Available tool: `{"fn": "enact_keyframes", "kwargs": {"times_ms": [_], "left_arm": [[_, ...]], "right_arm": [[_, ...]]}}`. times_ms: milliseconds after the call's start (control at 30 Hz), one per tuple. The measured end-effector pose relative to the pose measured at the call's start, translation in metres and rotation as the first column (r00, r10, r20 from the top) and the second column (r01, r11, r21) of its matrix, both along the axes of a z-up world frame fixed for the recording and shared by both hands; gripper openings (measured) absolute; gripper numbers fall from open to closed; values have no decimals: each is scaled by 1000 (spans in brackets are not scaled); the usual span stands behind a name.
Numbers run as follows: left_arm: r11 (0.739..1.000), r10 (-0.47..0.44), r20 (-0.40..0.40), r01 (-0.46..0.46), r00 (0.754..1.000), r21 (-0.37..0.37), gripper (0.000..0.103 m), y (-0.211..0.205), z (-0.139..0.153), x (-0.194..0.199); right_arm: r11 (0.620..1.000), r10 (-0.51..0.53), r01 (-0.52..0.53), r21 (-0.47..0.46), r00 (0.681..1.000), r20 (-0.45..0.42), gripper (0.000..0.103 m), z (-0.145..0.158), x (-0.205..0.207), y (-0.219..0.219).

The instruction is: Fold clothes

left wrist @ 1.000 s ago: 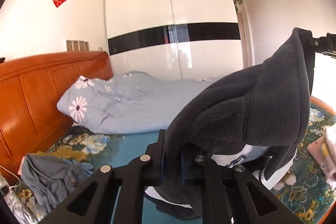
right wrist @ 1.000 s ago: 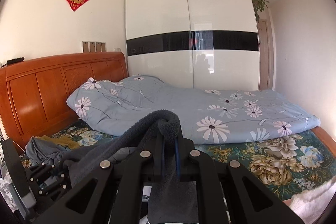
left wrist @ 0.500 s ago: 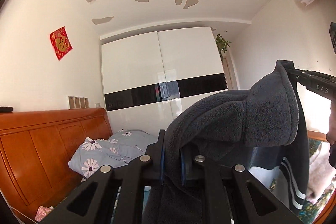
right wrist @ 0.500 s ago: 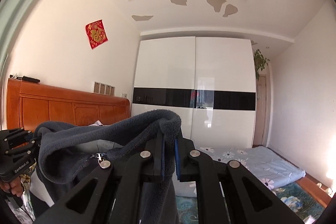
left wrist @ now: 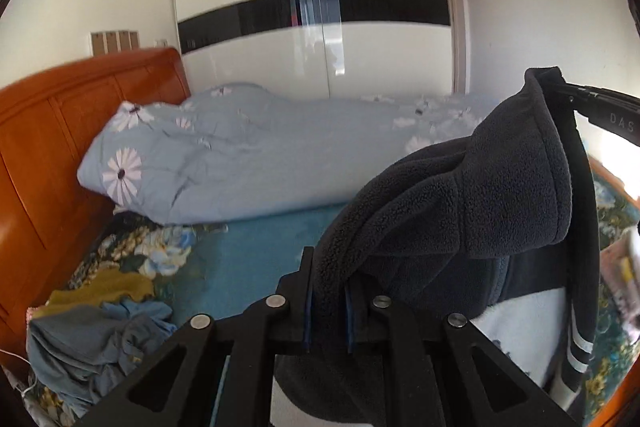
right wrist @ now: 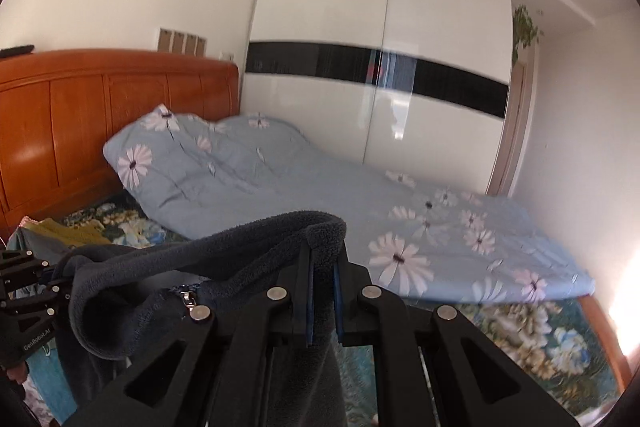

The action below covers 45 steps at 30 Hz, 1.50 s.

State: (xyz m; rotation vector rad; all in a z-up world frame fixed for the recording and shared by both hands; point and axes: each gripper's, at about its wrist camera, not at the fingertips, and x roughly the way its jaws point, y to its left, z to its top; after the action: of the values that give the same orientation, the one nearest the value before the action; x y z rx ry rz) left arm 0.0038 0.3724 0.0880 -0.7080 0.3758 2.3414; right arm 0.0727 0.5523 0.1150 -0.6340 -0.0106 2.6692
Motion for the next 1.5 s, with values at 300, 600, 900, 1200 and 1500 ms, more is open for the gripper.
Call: {"fn": "enact_keyframes", "kwargs": {"times_ms": [300,600,900,1200,1500], "left_arm": [[990,66,190,-41,980,-134,13,72,-124,-111],[978,112,389,-31,915,-208,16,102,-208,-163],[998,60,495,-36,867,-58,49,52,-181,-137],[989,93,392,-131,915,72,66,-43,-132,-24],[995,38,359,-68,933,71,68,-61,-123,74]], "right_arm": [[975,-64,117,-188,963,263,8,-155,-112,71],[975,-79,166,-148,881,466,9,-249,-163,93],[985,-22,89,-145,913,407,53,-214,-121,79],[910,173,-21,-414,927,334,53,-208,61,3],[911,181,-5,-411,903,390,23,-244,123,-56]]}}
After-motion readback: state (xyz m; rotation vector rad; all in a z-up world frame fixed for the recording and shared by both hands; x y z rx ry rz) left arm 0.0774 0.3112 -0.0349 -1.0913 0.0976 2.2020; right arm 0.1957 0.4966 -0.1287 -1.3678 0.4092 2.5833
